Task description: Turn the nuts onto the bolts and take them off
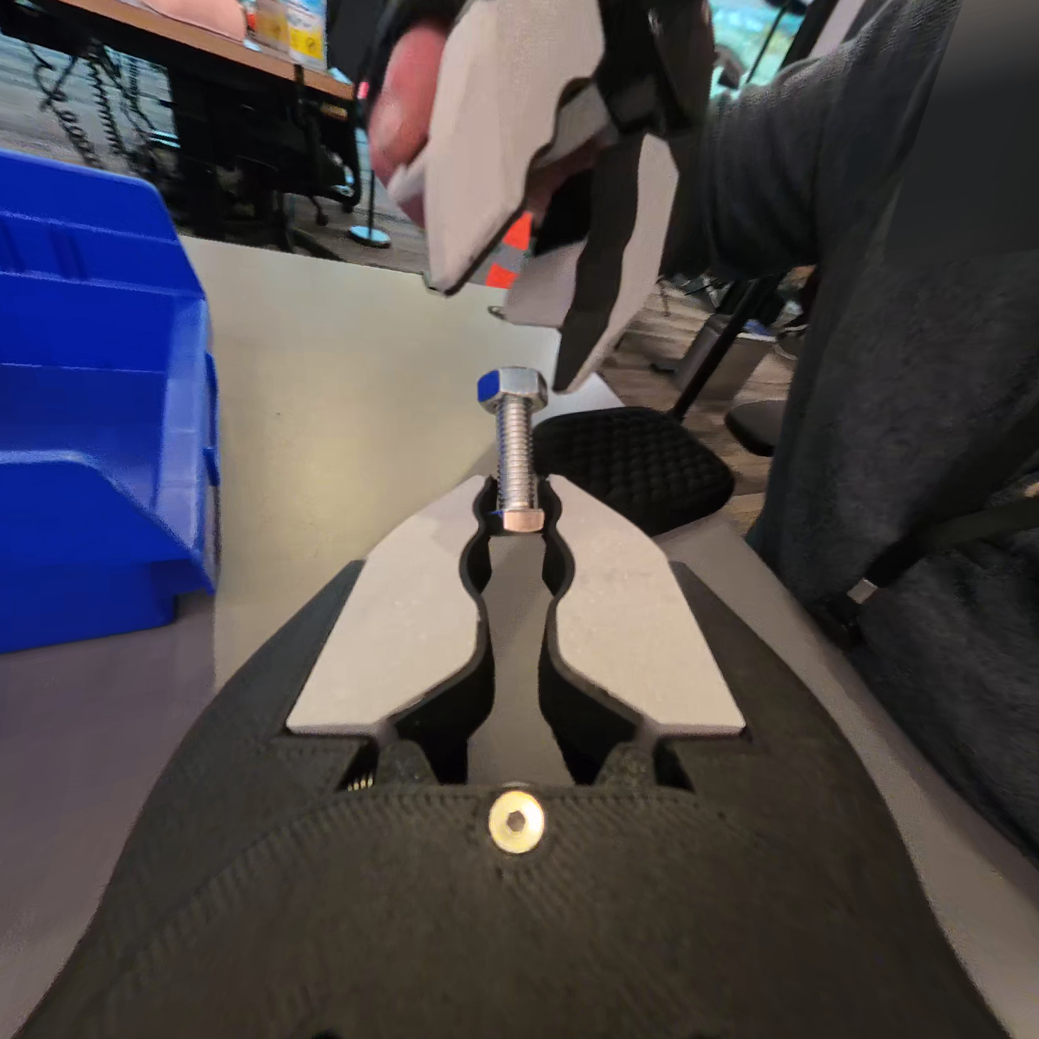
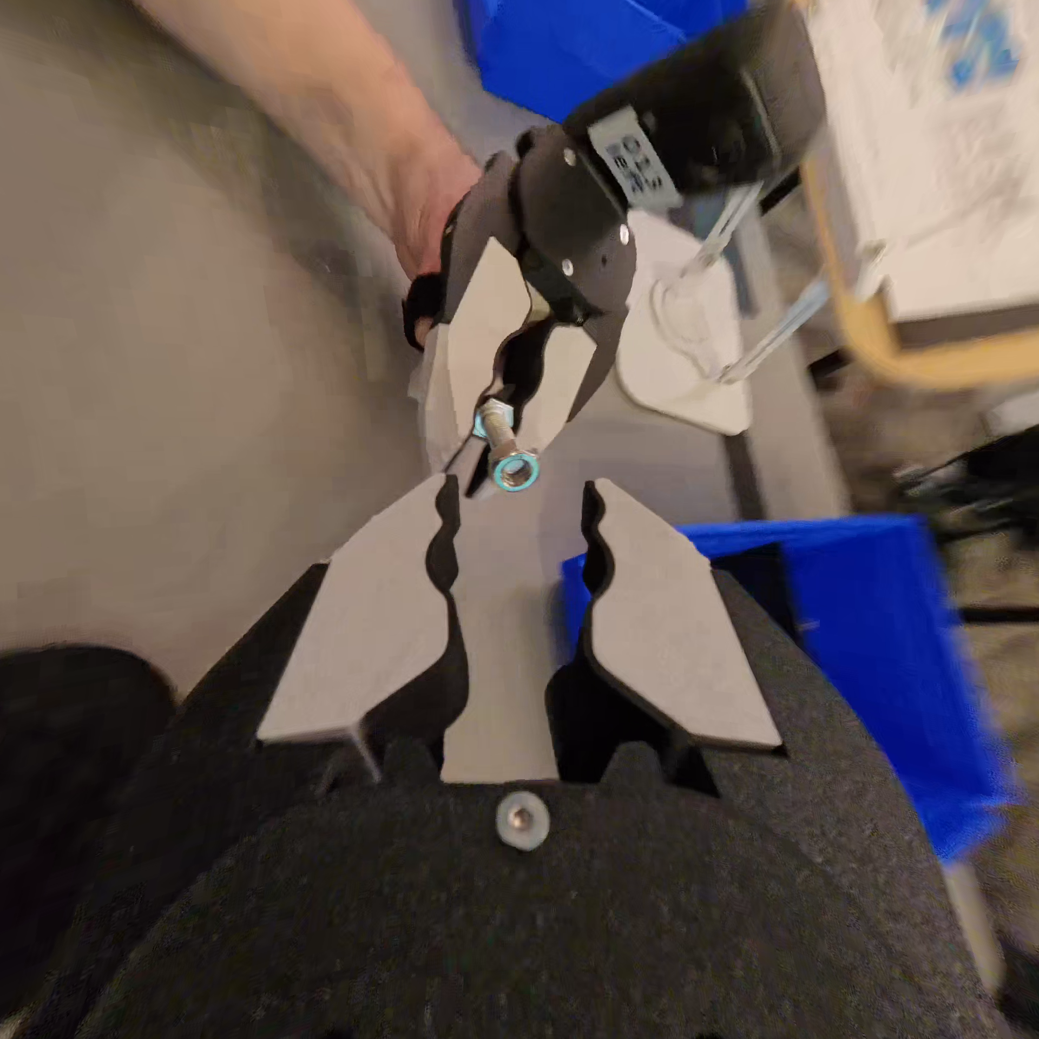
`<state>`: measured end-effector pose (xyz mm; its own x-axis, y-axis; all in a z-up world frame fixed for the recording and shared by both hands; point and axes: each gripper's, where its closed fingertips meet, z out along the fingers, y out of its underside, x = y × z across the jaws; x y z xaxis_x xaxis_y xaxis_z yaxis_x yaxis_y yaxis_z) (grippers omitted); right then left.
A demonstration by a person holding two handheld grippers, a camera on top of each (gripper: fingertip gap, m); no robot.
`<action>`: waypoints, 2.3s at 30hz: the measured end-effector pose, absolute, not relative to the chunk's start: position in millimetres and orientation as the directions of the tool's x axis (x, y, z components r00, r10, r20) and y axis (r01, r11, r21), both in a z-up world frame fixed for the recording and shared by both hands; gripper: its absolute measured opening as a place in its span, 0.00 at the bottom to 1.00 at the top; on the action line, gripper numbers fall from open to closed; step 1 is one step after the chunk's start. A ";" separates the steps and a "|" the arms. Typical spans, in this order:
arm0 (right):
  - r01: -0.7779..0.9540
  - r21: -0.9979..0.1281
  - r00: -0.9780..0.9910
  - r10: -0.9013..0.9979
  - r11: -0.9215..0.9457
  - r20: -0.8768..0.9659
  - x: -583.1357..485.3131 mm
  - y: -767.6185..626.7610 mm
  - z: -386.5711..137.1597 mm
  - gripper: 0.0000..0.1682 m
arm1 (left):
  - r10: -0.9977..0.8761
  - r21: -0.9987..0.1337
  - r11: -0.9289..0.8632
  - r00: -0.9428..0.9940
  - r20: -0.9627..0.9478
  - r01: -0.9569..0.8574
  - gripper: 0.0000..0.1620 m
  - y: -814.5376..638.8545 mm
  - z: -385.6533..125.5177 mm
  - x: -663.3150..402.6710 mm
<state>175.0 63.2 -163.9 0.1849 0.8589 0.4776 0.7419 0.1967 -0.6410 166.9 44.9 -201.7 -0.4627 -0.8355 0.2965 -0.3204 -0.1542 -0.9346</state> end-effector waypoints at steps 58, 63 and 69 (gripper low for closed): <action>0.804 -0.214 -0.185 0.575 0.555 0.797 169.4 64.0 -151.6 0.10 | -0.661 -0.916 -0.246 -0.636 0.398 -0.318 0.09 22.8 -193.6 152.0; 0.864 -0.486 0.239 0.743 0.131 0.625 229.6 127.5 -151.8 0.10 | -0.727 -0.920 -0.238 -0.572 0.381 -0.312 0.09 38.2 -194.5 155.7; 0.824 -0.495 0.491 0.783 -0.276 0.381 272.1 178.4 -207.3 0.11 | -0.797 -0.923 -0.211 -0.490 0.353 -0.321 0.09 52.3 -203.0 161.6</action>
<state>272.1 178.4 -207.3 0.4909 0.7833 0.3814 0.8241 -0.2756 -0.4948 161.6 52.3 -203.0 -0.4901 -0.7970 0.3530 -0.3212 -0.2113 -0.9231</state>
